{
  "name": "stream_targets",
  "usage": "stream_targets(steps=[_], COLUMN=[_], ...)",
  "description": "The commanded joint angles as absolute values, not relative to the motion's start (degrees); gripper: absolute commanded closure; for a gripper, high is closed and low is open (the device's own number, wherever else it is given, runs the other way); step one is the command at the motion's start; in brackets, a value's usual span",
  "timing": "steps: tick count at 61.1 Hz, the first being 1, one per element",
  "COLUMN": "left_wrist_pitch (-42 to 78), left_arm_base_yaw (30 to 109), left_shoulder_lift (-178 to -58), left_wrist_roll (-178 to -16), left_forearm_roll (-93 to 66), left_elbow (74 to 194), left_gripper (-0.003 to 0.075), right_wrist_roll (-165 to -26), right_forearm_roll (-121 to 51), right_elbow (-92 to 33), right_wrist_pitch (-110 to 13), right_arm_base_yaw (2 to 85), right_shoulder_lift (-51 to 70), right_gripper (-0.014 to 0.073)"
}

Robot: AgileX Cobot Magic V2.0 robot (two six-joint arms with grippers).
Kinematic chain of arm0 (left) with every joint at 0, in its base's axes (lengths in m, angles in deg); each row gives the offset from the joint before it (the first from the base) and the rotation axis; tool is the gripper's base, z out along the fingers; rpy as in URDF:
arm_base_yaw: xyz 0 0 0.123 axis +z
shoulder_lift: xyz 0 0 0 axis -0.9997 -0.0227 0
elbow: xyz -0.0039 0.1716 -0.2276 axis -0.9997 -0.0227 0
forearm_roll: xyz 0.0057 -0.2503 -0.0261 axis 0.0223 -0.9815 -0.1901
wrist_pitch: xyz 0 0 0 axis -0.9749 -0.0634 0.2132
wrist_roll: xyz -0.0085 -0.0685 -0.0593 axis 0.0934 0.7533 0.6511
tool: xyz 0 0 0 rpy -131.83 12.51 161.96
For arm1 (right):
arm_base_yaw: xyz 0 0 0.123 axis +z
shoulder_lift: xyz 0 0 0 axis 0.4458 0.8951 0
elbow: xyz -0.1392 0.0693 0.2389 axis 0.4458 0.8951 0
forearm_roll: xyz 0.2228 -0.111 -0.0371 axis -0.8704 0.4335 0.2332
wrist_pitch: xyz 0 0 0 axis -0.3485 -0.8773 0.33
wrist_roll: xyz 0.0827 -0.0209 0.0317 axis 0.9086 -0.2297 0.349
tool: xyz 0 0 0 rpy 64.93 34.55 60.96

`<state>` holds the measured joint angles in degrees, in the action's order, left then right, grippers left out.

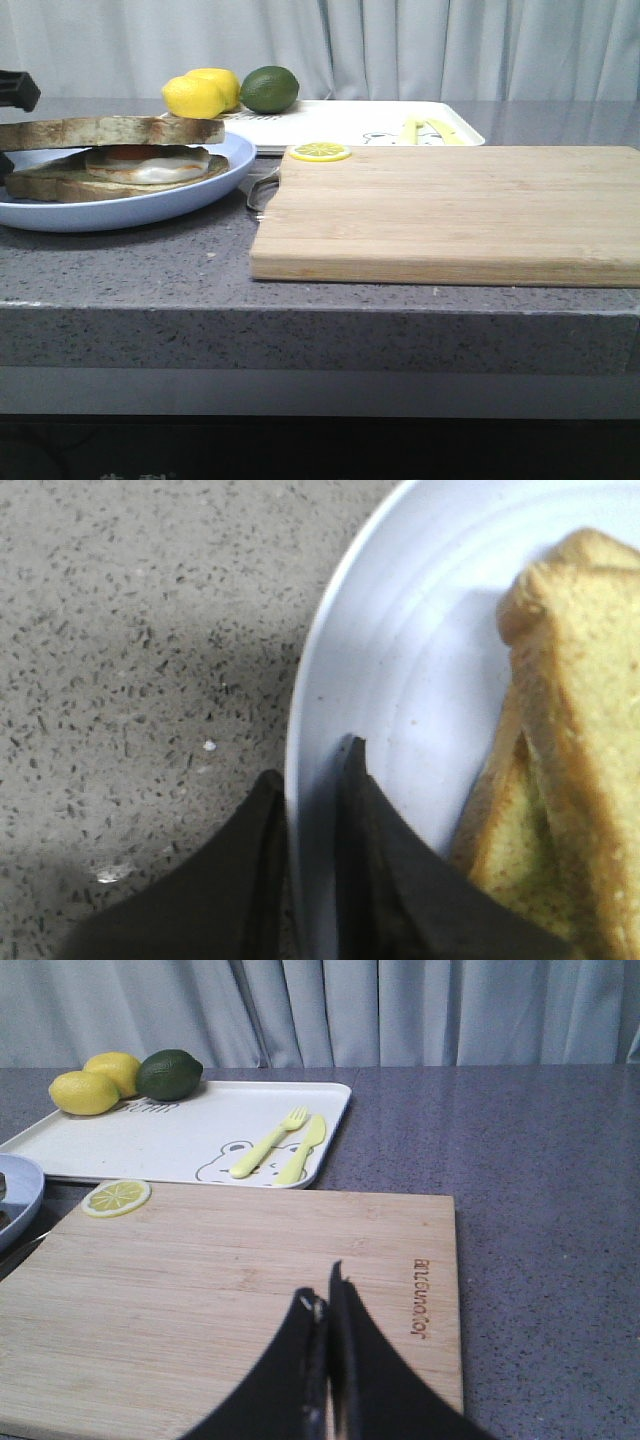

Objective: Place bread and move sandwich to tray
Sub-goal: 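Grasp the rim of the blue plate with the left gripper, then lift the plate with the left gripper and carry it onto the white tray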

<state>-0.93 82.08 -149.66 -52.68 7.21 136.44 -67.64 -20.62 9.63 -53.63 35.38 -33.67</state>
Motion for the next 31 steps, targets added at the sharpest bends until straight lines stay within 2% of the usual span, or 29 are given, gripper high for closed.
stream_targets(steps=[1,18,31], left_wrist_pitch=[-0.56,-2.36,-13.92], left_arm_base_yaw=[82.4,88.8,93.81], left_shoulder_lift=[-148.31,-144.13,-143.96], left_wrist_roll=[-53.7,-63.81,-74.2], left_forearm_roll=[6.27,-14.21,-28.41], left_elbow=[137.53,139.33,146.15], left_gripper=[0.074,0.074,0.0741], right_wrist_roll=[-67.6,-67.6,-67.6], right_forearm_roll=[-20.5,-20.5,-20.5], right_elbow=[8.39,8.39,8.39], right_wrist_pitch=[-48.88,-48.88,-48.94], right_arm_base_yaw=[35.14,35.14,35.14], right_shoulder_lift=[-33.23,-33.23,-33.23], right_gripper=[0.0654,0.0654,0.0654])
